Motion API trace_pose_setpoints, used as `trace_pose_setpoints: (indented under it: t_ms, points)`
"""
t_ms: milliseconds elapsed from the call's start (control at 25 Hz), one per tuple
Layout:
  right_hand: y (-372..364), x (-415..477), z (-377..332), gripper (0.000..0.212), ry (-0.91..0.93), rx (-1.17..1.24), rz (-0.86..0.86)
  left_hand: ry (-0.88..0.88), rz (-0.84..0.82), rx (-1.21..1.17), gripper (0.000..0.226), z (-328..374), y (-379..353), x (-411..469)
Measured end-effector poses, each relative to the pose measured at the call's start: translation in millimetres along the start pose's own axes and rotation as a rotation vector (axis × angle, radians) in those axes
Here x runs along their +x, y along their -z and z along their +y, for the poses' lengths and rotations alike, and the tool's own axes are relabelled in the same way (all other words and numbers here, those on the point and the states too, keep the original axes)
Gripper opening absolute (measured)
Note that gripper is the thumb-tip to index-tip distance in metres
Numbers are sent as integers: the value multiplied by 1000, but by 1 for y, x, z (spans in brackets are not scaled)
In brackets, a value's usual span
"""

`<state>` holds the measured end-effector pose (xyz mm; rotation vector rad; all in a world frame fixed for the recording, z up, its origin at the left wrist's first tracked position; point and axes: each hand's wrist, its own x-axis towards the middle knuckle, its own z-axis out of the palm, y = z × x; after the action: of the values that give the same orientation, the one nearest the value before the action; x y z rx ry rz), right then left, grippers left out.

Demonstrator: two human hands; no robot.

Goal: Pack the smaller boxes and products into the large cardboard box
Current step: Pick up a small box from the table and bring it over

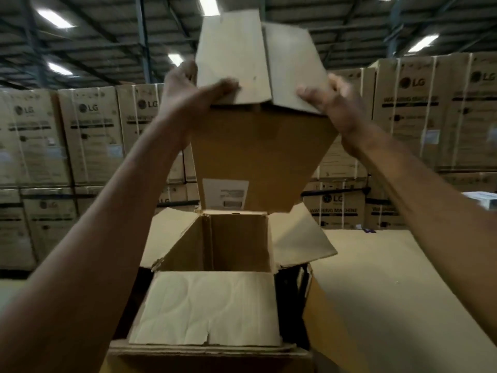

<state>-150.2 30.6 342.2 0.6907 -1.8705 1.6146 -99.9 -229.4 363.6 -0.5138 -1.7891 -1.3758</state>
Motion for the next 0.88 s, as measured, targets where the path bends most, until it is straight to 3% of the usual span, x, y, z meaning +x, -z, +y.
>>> trace_pose_setpoints:
  t_ms: [120, 240, 320, 480, 760, 880]
  points:
    - [-46, -15, 23, 78, -119, -22, -33, 83, -58, -22, 79, -58, 31, -5]
    - [-82, -22, 48, 91, -235, -18, -8, 204, -76, -8, 102, -88, 57, 1]
    - [-99, -27, 52, 96, -285, -55, 26, 258, -92, -35, 93, -105, 68, -2]
    - [-123, -31, 53, 80, -339, -109, 30, 340, -107, -63, 65, -130, 83, -11]
    - [-145, -36, 59, 84, -477, -168, 22, 457, -160, -112, 53, -159, 83, -20]
    - [-150, -36, 56, 73, -475, -174, 27, 434, -176, -54, 52, -162, 86, -13]
